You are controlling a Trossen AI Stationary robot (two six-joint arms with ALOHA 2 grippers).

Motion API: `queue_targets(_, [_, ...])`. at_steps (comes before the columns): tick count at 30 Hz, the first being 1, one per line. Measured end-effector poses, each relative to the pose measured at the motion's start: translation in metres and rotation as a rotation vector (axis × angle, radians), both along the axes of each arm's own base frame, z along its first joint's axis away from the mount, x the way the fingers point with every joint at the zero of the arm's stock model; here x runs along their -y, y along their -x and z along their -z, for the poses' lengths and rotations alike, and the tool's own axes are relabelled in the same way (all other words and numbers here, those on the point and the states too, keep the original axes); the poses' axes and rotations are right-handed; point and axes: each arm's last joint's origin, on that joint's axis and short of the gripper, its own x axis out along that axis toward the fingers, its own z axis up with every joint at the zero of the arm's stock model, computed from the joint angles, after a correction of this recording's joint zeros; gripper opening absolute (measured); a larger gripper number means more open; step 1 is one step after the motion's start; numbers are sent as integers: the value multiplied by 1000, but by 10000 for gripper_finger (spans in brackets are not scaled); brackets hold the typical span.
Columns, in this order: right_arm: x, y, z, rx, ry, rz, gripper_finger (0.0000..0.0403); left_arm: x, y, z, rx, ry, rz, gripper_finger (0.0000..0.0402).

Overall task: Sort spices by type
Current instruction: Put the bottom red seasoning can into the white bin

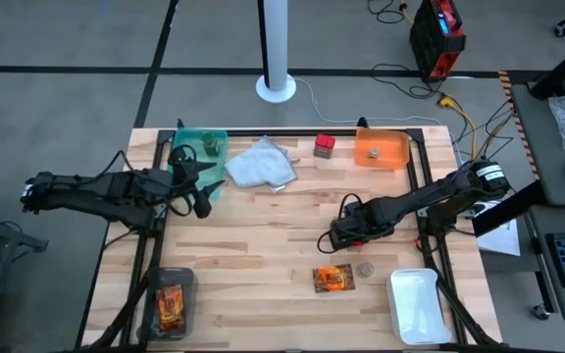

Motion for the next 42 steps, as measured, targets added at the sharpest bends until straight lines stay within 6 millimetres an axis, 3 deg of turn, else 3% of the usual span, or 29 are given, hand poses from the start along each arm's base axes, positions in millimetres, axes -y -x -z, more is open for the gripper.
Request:
queue_targets(7, [0, 0, -5, -11, -3, -18, 206, 0, -1, 0, -1, 3, -1, 233])
queue_targets(16, [-16, 2, -79, 33, 7, -127, 206, 0, 0, 2, -14, 4, -2, 233])
queue_targets(23, [-57, 36, -117, 85, -37, -138, 206, 0, 1, 1, -9, 8, -4, 233])
queue_targets(28, [-98, 68, -123, 95, -94, -96, 206, 0, 2, -1, 1, 10, -4, 233])
queue_targets(34, [-135, 112, -117, -31, -82, 13, 206, 0, 2, -4, 13, 10, -4, 233])
queue_targets(38, [-152, 135, -115, -50, -79, 60, 206, 0, 2, -4, 14, 10, -5, 233])
queue_targets(42, [-161, 141, -107, -77, -43, 52, 206, 0, 2, -4, 19, 18, -7, 233])
